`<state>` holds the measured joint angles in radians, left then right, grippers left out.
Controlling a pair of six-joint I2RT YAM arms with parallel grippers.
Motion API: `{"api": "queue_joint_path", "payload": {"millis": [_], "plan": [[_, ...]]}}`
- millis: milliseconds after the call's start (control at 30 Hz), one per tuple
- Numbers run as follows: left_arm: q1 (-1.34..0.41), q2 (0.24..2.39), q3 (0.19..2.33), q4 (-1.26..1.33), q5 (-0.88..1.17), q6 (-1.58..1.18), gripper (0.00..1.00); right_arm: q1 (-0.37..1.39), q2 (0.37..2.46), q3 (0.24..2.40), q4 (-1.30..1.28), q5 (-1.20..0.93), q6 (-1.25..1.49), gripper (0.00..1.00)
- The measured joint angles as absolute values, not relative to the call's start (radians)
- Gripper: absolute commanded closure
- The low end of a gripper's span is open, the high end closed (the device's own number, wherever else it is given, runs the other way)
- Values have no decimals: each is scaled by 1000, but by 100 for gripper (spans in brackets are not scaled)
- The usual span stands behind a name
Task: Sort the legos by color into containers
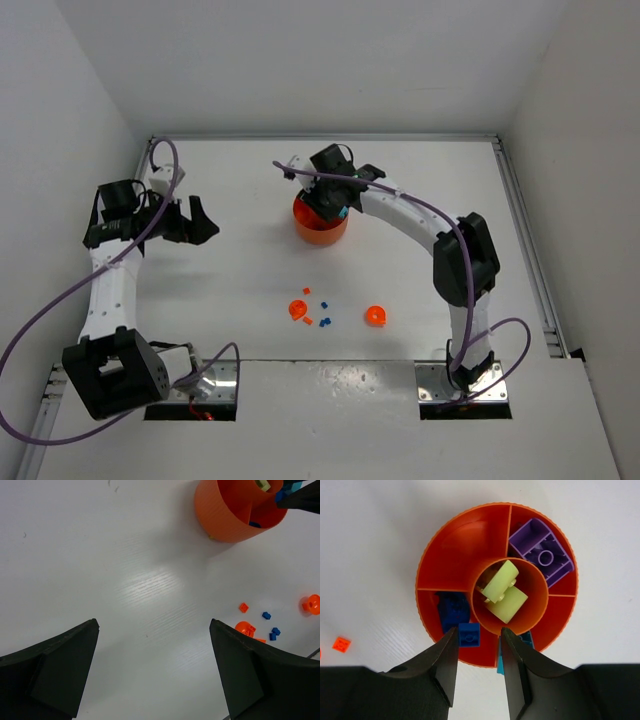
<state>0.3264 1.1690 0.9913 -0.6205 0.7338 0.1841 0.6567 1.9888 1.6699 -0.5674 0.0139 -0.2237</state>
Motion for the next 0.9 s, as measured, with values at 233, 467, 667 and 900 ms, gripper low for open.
{"api": "queue_joint_path", "payload": {"millis": [233, 467, 667, 900], "plan": [[312, 1156, 991, -611, 721, 182, 0, 646, 2007, 1685, -575, -24, -198, 61], [309, 1156, 991, -607, 715, 179, 0, 633, 2008, 1690, -585, -51, -183, 68], [308, 1156, 991, -603, 713, 179, 0, 630, 2010, 1693, -583, -64, -178, 75], [302, 1142, 989, -595, 712, 179, 0, 622, 2009, 1693, -585, -68, -171, 69]]}}
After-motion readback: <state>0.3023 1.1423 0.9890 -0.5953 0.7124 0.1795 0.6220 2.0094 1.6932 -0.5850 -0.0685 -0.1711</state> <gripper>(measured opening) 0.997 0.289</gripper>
